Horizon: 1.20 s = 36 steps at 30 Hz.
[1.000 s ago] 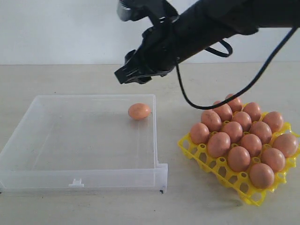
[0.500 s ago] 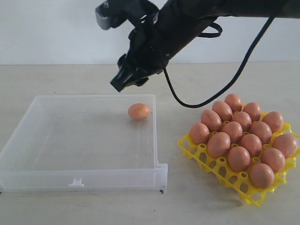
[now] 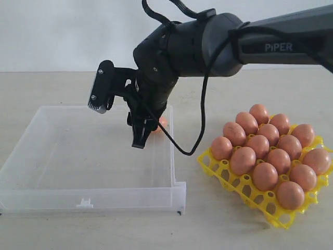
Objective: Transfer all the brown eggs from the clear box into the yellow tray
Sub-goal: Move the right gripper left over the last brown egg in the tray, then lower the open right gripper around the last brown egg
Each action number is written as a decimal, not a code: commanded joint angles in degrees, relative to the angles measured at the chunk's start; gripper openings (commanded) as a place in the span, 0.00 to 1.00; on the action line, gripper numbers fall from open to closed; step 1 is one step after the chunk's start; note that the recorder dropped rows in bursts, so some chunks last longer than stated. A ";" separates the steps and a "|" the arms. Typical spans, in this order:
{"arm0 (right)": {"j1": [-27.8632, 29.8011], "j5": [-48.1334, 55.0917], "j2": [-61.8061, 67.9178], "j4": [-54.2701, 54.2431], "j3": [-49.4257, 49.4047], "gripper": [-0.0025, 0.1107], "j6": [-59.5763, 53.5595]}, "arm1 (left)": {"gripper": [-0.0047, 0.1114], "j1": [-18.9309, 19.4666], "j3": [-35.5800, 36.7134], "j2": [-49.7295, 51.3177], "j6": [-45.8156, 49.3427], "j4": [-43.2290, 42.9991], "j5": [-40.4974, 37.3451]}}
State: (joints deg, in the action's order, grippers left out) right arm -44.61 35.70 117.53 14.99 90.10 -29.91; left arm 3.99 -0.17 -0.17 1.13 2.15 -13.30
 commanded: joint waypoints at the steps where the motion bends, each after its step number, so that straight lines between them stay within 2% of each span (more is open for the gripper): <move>1: -0.06 -4.04 -0.23 0.51 0.54 0.44 -0.40 | 0.00 0.05 0.17 0.17 0.03 -0.12 0.00; 19: 0.05 -1.23 5.91 3.56 0.54 0.44 0.05 | 0.00 0.05 0.17 0.17 0.03 -0.12 0.00; 21: 0.05 -1.34 5.91 3.56 0.54 0.48 0.05 | 0.00 0.05 0.17 0.17 0.03 -0.12 0.00; 24: 0.05 -1.87 5.91 4.49 0.54 0.62 0.05 | 0.00 0.05 0.17 0.17 0.03 -0.12 0.00; 25: 0.05 -2.10 5.91 5.27 0.54 0.64 0.33 | 0.00 0.05 0.17 0.17 0.03 -0.12 0.00; 30: 0.05 -3.90 5.91 11.33 0.54 0.61 4.10 | 0.00 0.05 0.17 0.17 0.03 -0.12 0.00; 36: 0.05 -6.84 6.69 12.80 0.54 0.61 4.30 | 0.00 0.05 0.17 0.17 0.03 -0.12 0.00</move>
State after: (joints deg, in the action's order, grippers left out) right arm -44.61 30.13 123.60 26.84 90.23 -26.28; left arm 3.99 -0.17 -0.17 1.13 2.15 -13.30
